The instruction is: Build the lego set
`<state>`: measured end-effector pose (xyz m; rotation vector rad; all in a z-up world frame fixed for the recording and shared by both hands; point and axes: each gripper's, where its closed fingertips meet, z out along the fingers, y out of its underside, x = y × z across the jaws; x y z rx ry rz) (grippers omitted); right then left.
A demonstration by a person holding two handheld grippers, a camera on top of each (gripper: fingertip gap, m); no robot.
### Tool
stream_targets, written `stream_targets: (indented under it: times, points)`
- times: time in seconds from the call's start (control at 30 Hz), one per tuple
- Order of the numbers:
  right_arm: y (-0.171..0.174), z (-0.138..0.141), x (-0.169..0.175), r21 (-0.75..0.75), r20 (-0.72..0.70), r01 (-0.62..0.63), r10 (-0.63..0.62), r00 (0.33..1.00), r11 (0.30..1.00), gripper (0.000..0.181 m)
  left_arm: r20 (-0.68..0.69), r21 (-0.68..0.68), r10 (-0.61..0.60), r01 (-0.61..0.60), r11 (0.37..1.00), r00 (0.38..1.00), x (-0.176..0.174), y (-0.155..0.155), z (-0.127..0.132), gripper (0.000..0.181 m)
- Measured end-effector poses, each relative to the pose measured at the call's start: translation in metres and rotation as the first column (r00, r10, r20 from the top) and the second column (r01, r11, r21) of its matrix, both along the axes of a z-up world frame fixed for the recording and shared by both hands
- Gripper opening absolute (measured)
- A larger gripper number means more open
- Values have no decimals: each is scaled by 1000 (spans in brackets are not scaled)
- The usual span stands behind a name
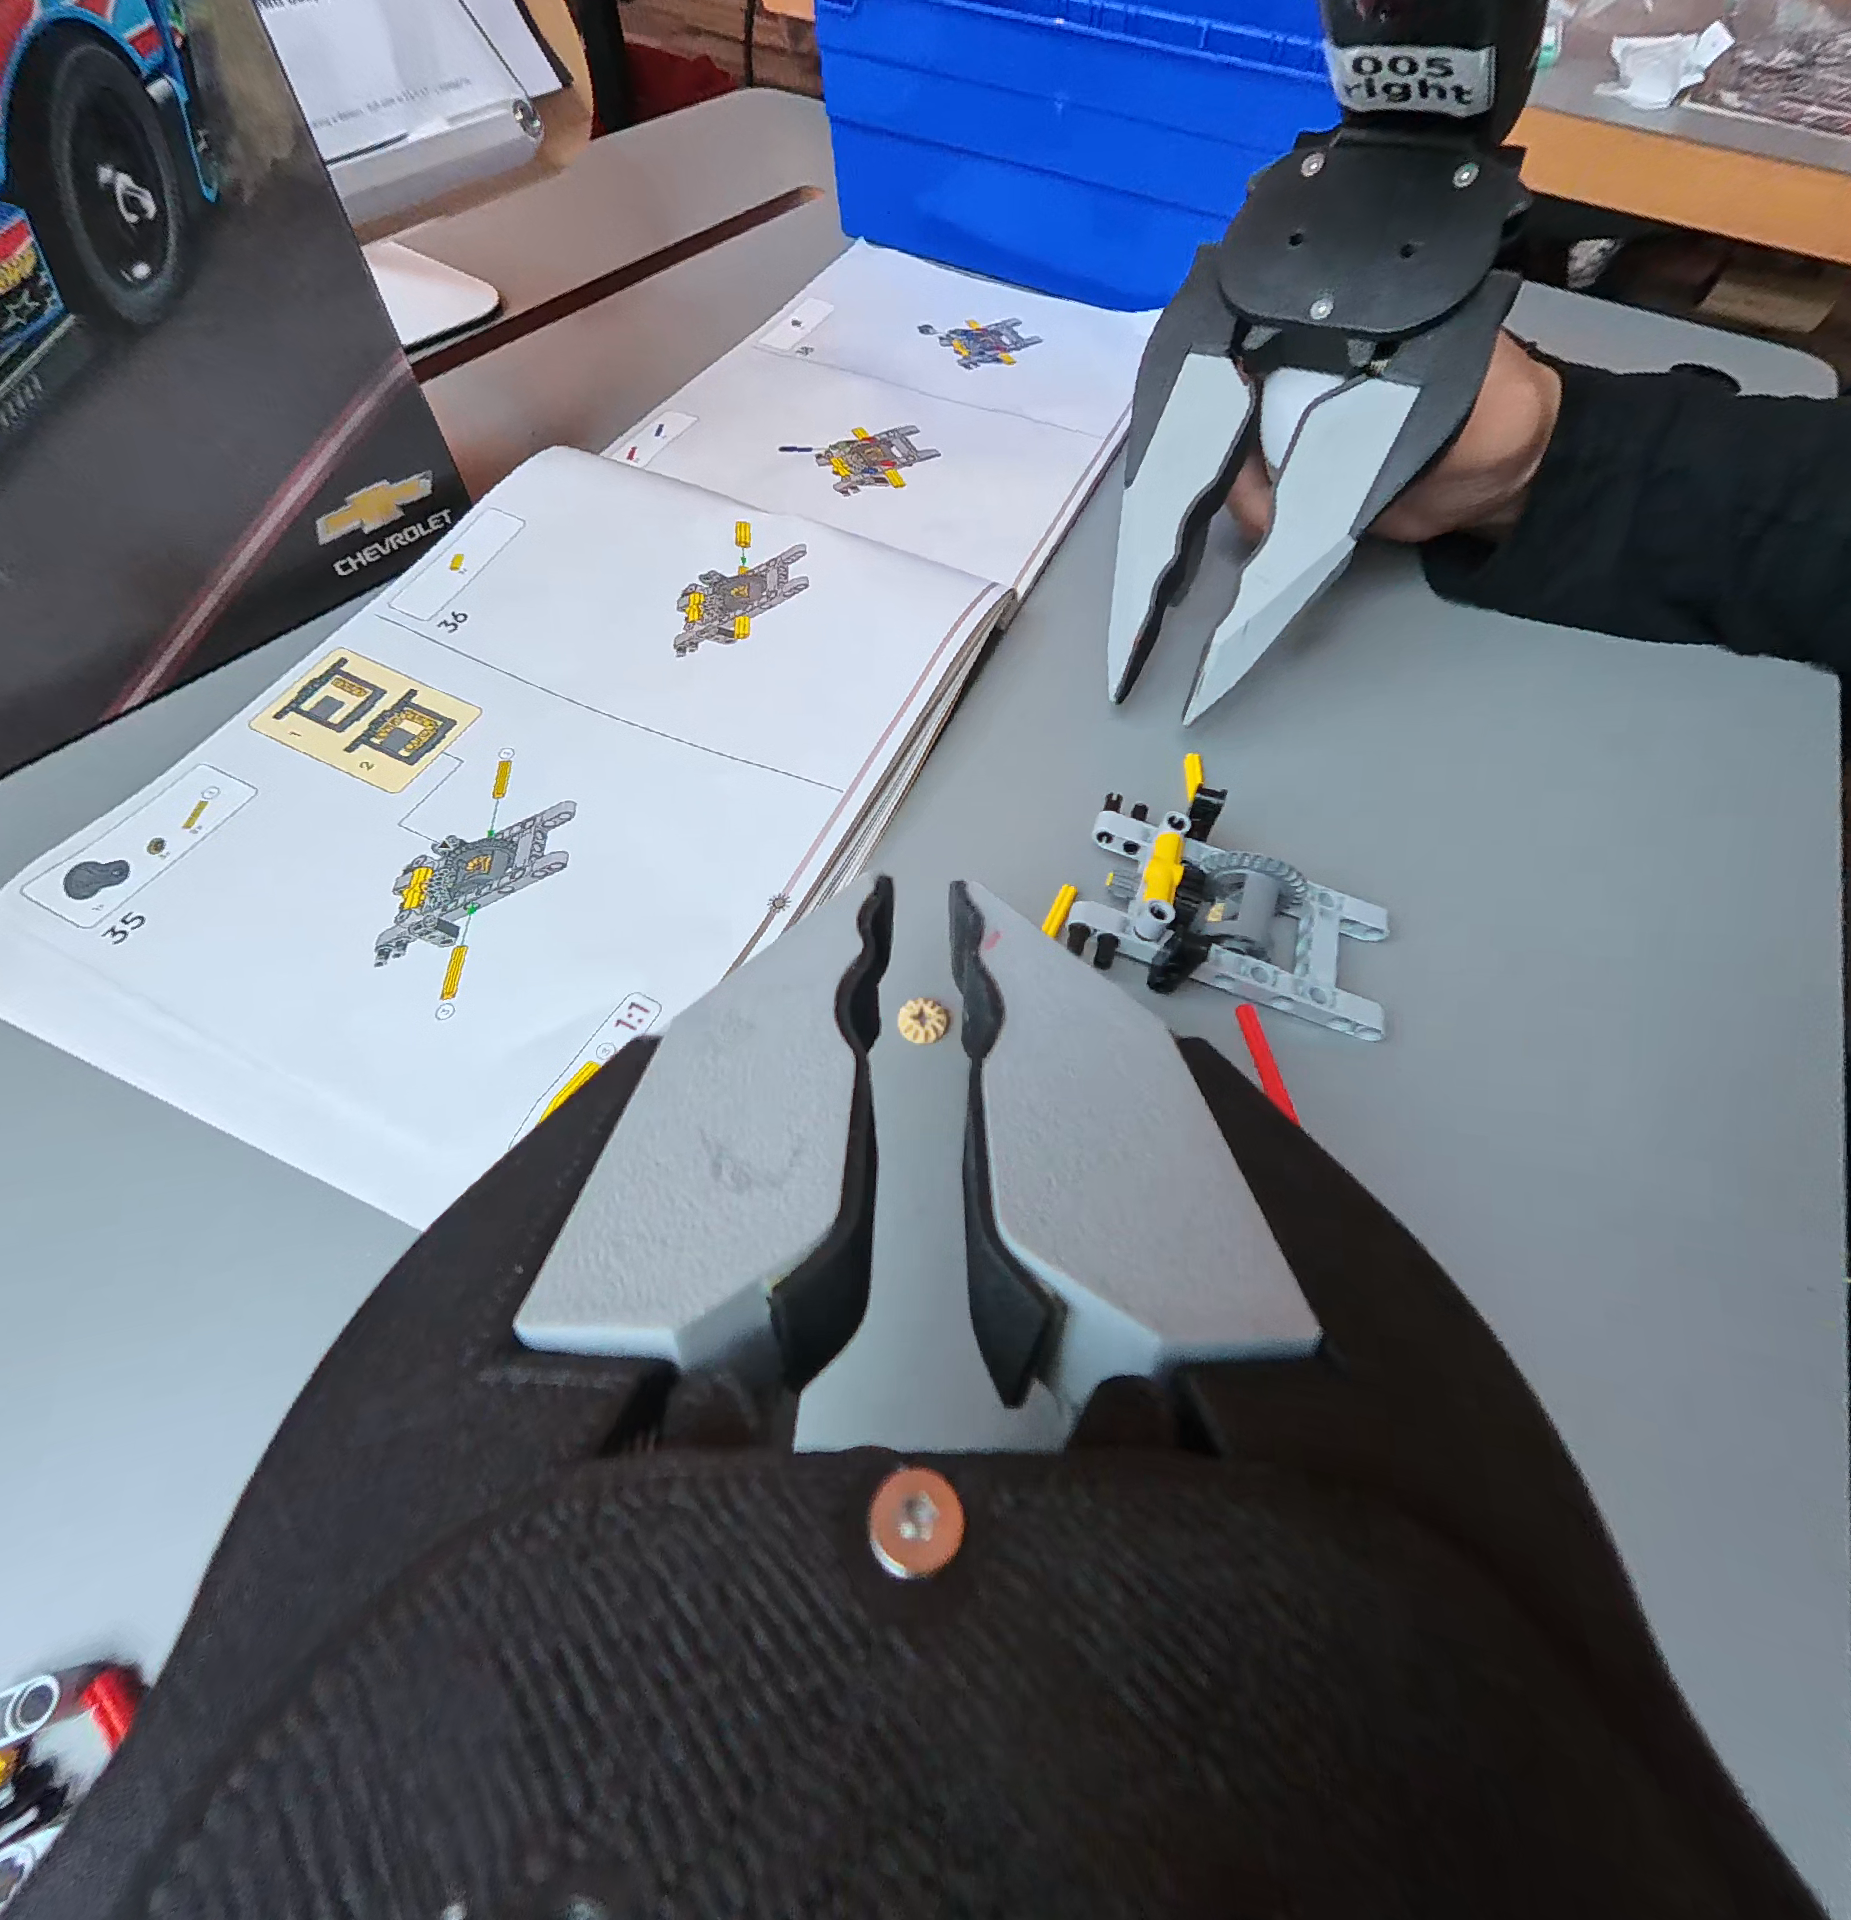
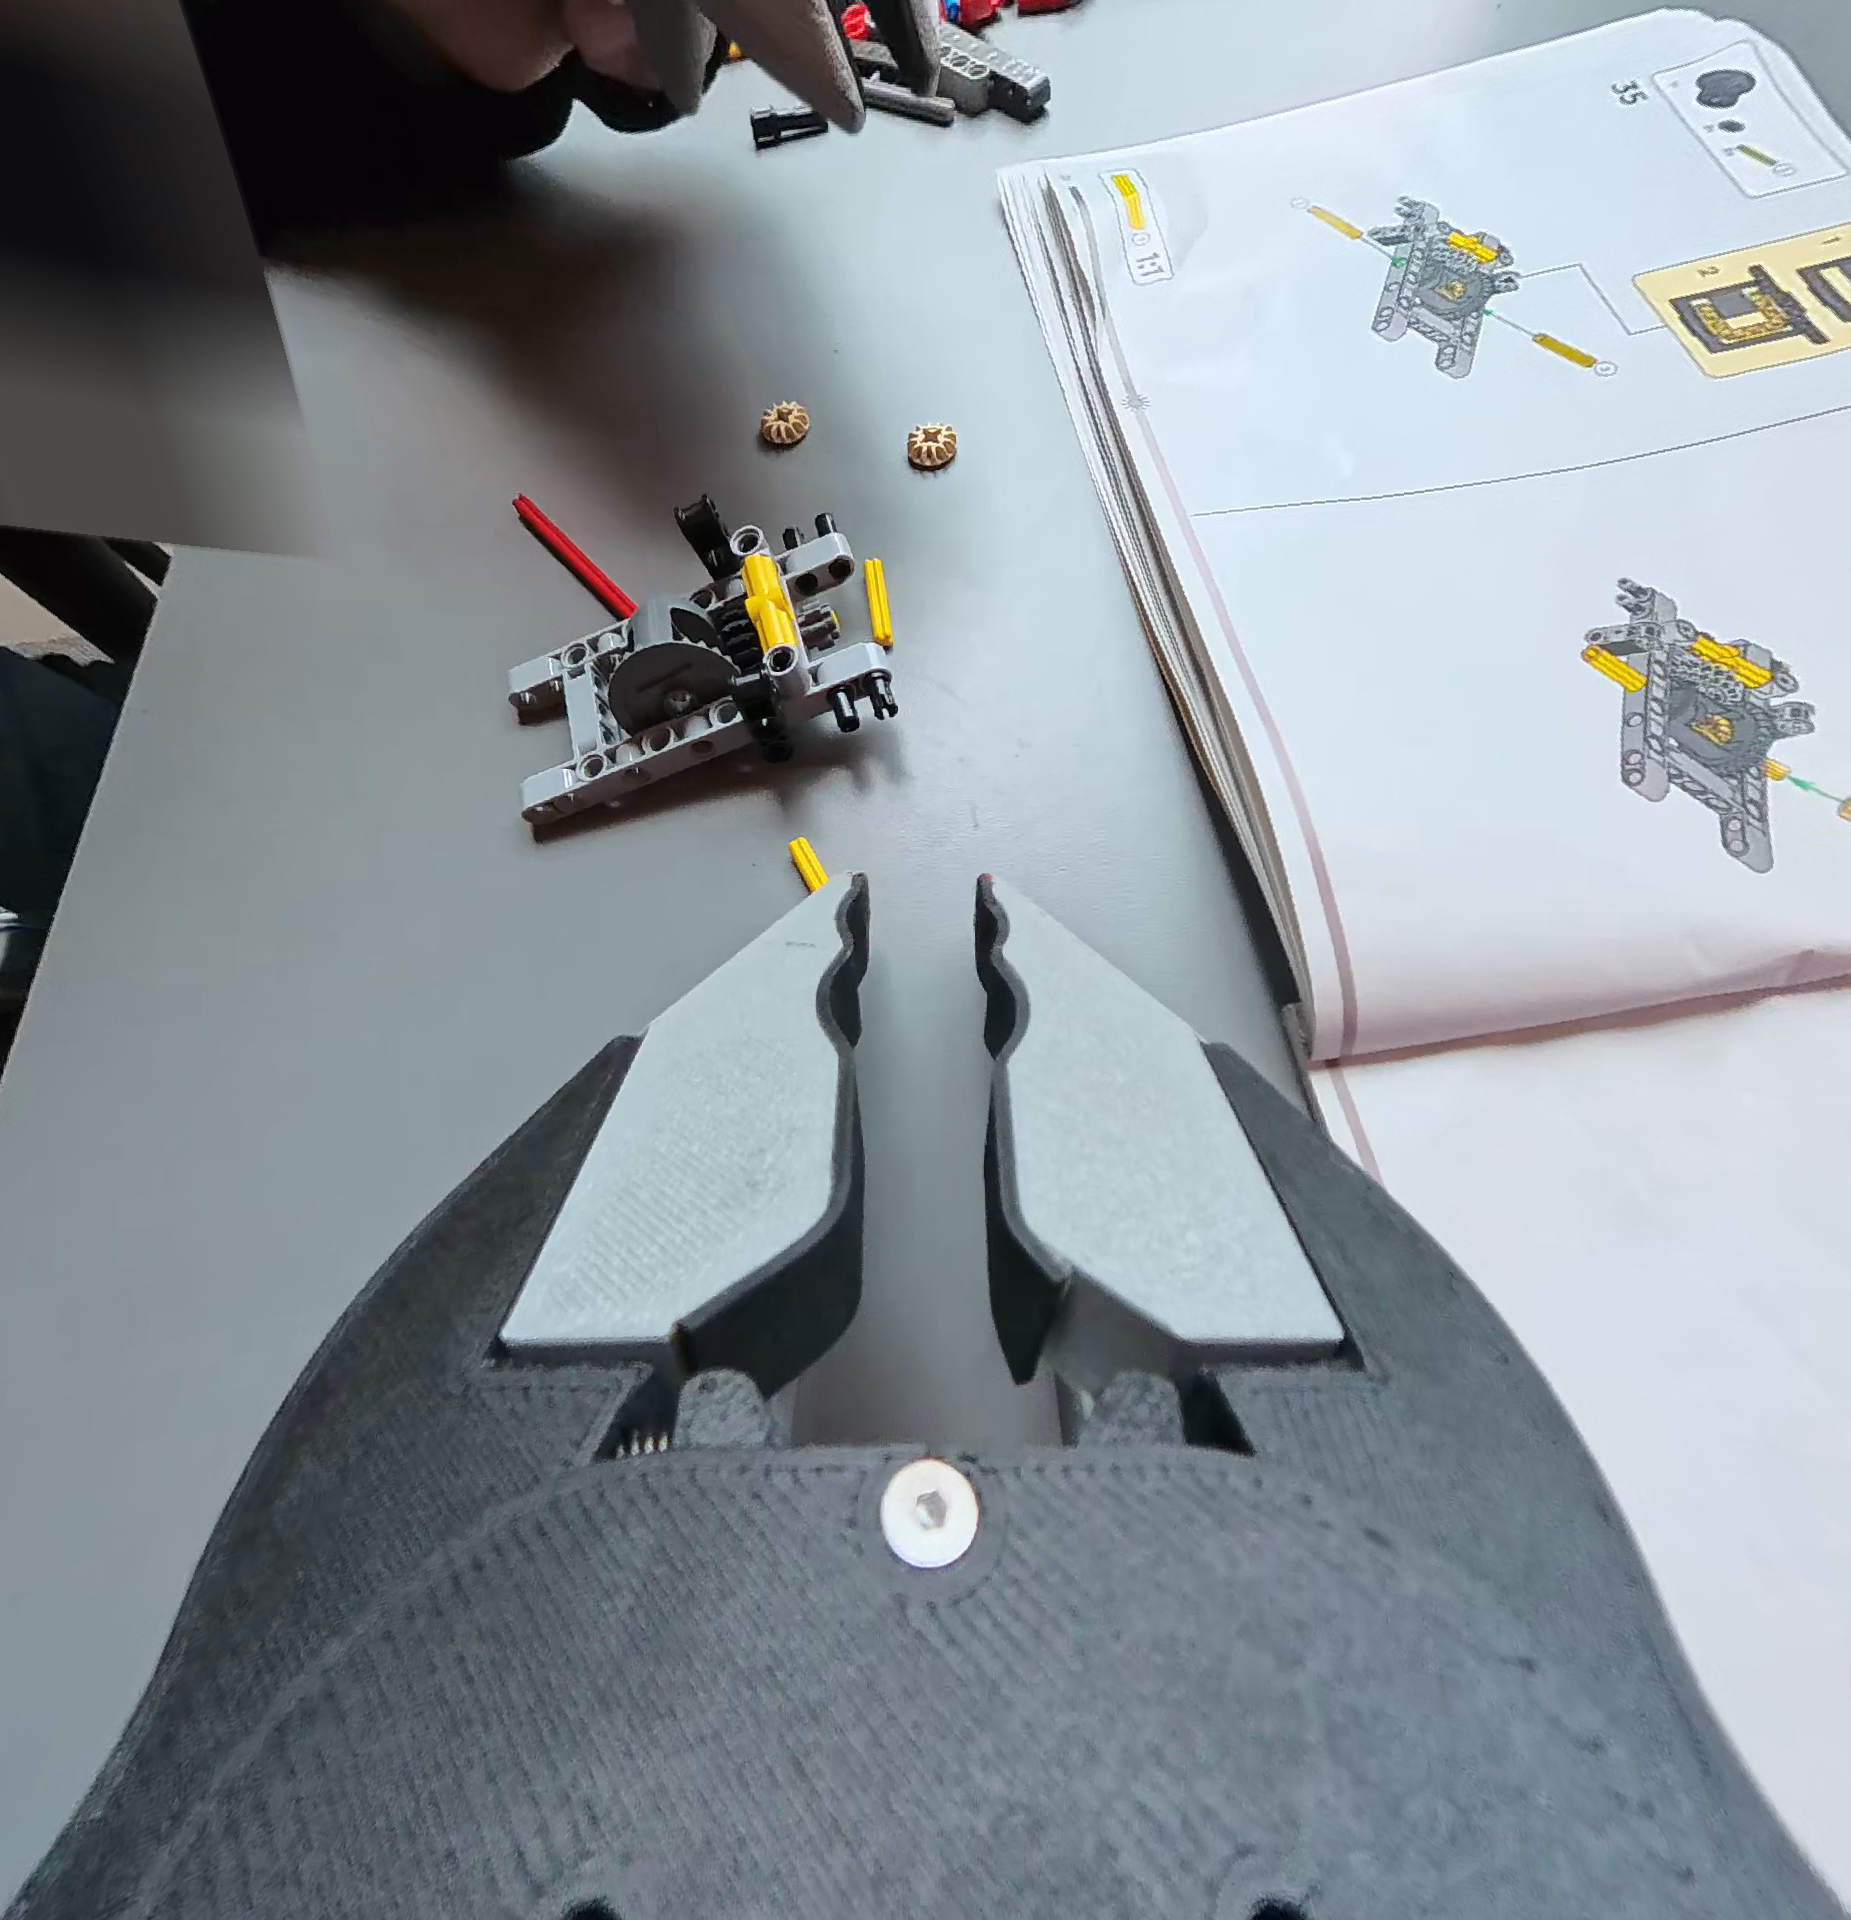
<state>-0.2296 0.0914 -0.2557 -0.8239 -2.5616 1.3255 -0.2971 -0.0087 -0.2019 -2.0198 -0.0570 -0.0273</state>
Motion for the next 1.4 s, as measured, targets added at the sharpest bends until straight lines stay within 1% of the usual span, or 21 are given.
stream_targets:
  times: [0.3, 0.9, 1.0, 1.1, 1.27, 1.4]
  points:
    - [3, 3, -5, -16, -13, 39, -39, 999, 999, 18, 6, -37, 18, -18, 999, 1000, -6, 0, -9, 8]
    - [3, 7, -5, -42, -16, 55, -56, 998, 998, 18, 26, -52, 14, -13, 999, 1000, -7, -2, -13, 8]
    - [-5, 13, 0, -83, -17, 34, -36, 999, 996, 18, 27, -57, 16, -14, 998, 1000, -8, -2, -14, 8]
    - [-18, 15, 5, -85, -31, 1, -3, 1000, 996, 22, 28, -62, 15, -14, 998, 999, -7, -2, -15, 8]
    - [-44, 15, 10, -39, -71, -62, 59, 996, 997, 33, 30, -59, 11, -9, 998, 1000, -7, -2, -14, 7]
    - [-64, 18, 14, 4, -126, -102, 101, 987, 995, 35, 33, -57, 8, -6, 998, 999, -6, -3, -13, 7]
